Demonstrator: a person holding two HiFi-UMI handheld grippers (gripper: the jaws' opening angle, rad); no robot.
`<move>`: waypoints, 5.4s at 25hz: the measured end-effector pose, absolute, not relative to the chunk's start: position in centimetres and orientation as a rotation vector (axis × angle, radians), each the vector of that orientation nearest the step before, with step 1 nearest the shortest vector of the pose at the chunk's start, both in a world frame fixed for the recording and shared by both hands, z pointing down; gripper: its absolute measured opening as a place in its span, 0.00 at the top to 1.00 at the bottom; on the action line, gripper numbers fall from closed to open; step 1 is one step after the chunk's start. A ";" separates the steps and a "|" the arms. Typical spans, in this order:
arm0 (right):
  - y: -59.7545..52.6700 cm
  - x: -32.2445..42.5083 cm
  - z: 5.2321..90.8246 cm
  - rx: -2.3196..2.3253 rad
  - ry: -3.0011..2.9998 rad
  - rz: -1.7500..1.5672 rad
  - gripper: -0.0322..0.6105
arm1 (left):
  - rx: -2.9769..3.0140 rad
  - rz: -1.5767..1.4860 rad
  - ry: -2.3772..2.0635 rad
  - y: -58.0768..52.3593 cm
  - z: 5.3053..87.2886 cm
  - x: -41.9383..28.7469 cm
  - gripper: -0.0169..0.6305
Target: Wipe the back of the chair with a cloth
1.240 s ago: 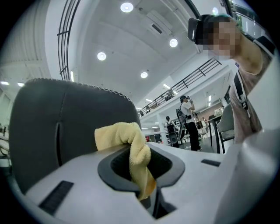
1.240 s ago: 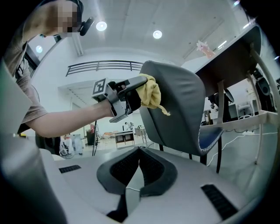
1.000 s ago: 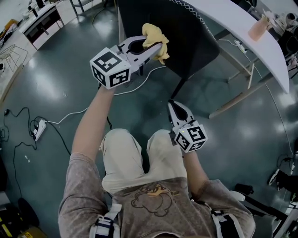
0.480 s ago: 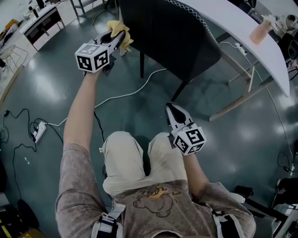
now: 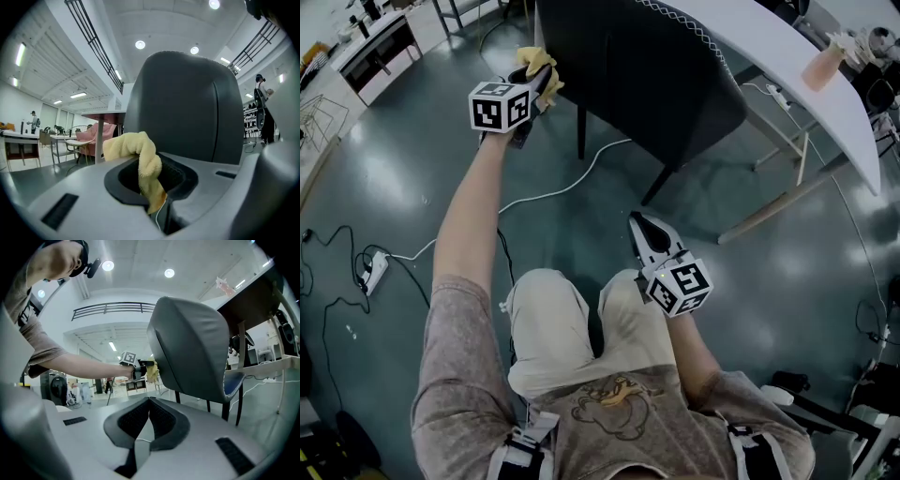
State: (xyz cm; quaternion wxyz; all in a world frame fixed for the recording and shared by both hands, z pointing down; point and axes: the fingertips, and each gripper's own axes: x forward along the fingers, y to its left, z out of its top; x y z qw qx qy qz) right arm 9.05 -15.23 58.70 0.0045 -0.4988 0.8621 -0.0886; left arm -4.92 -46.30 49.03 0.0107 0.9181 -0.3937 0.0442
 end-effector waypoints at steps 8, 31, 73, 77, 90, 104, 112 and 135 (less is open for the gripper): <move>-15.1 9.9 59.2 -1.589 2.692 -0.282 0.91 | 2.945 0.131 -1.094 -44.2 48.7 -1.3 0.88; -12.8 11.6 59.1 -1.603 2.670 -0.283 0.91 | 3.112 0.147 -0.823 -32.7 48.2 9.1 0.88; -11.3 13.8 59.8 -1.671 2.614 -0.292 0.91 | 3.017 0.235 -1.005 -34.5 54.7 -1.1 0.88; -11.9 13.2 60.4 -1.669 2.629 -0.304 0.91 | 2.899 0.260 -1.154 -39.3 57.5 -3.5 0.88; -13.6 12.8 61.9 -1.707 2.637 -0.344 0.91 | 2.692 0.366 -1.383 -49.0 62.8 -4.6 0.88; -13.6 12.7 62.5 -1.709 2.646 -0.355 0.91 | 2.830 0.357 -1.223 -46.4 61.2 1.2 0.88; -12.9 13.1 62.1 -1.700 2.644 -0.344 0.91 | 2.880 0.331 -1.106 -42.8 60.2 5.1 0.88; -10.1 15.1 60.4 -1.695 2.594 -0.323 0.91 | 2.921 0.345 -0.979 -35.2 59.6 11.6 0.88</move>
